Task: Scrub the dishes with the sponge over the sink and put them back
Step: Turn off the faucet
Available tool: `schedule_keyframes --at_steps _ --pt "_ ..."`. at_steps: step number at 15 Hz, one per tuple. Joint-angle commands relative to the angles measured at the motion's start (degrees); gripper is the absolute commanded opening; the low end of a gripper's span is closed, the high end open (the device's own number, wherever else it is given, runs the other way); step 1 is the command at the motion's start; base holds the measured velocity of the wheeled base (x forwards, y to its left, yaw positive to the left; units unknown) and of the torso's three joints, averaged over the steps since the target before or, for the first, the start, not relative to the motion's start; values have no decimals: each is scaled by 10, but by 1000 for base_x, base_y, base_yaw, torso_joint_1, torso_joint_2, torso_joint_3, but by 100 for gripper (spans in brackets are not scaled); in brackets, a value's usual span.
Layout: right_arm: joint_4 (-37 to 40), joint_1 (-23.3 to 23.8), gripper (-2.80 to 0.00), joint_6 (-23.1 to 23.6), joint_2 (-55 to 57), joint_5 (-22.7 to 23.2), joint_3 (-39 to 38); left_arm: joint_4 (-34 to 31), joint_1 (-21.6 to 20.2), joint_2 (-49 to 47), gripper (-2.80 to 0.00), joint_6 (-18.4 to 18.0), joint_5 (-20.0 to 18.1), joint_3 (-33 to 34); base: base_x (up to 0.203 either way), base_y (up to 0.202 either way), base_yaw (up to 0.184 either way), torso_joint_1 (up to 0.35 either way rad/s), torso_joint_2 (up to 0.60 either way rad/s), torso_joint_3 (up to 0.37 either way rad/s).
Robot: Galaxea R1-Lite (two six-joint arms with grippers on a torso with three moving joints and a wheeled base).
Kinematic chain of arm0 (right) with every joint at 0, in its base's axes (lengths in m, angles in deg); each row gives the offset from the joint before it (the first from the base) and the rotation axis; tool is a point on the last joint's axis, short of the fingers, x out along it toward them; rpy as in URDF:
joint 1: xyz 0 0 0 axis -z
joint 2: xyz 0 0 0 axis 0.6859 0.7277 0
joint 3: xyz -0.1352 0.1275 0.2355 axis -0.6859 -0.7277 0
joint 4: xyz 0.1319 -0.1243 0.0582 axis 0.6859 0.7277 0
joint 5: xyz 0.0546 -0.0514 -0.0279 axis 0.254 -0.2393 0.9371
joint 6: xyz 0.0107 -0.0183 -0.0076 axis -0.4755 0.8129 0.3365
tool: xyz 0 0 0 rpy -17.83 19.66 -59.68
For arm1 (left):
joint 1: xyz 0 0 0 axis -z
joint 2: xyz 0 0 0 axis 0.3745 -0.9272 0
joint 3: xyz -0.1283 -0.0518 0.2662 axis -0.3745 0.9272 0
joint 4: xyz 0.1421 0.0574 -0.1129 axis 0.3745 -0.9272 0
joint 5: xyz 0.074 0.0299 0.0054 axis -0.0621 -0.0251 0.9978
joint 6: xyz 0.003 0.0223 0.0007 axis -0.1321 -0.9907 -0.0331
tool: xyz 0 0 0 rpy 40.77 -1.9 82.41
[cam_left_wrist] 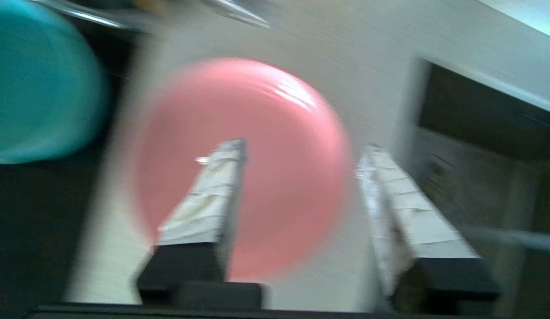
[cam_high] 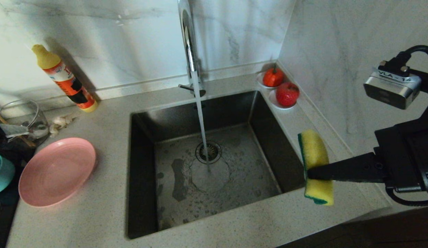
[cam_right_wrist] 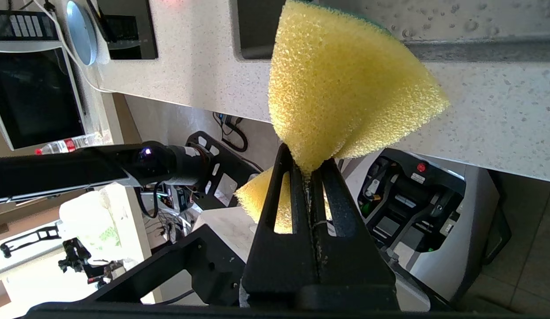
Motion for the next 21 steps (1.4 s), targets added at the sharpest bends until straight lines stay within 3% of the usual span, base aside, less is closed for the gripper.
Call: schedule_keyframes --at_steps 1,6,8,14,17,21 --pt "1 1 -280 -2 -1 0 -1 -33 76 7 -280 22 -2 -46 0 0 0 0 0 0" --pt "0 24 -280 0 4 1 -5 -90 260 -24 -280 86 -1 -85 0 0 0 0 0 0" --pt "-16 25 -280 1 3 0 -7 -92 305 -58 -280 124 -2 -88 0 0 0 0 0 0" --pt "-24 30 -280 1 6 -1 -12 -90 379 -151 -280 202 -11 -123 0 0 0 0 0 0" --pt "-41 36 -280 2 8 0 -31 -90 383 -184 -280 241 -64 -154 0 0 0 0 0 0" --pt "-59 45 -280 1 11 1 -44 -90 418 -208 -280 253 -71 -185 0 0 0 0 0 0"
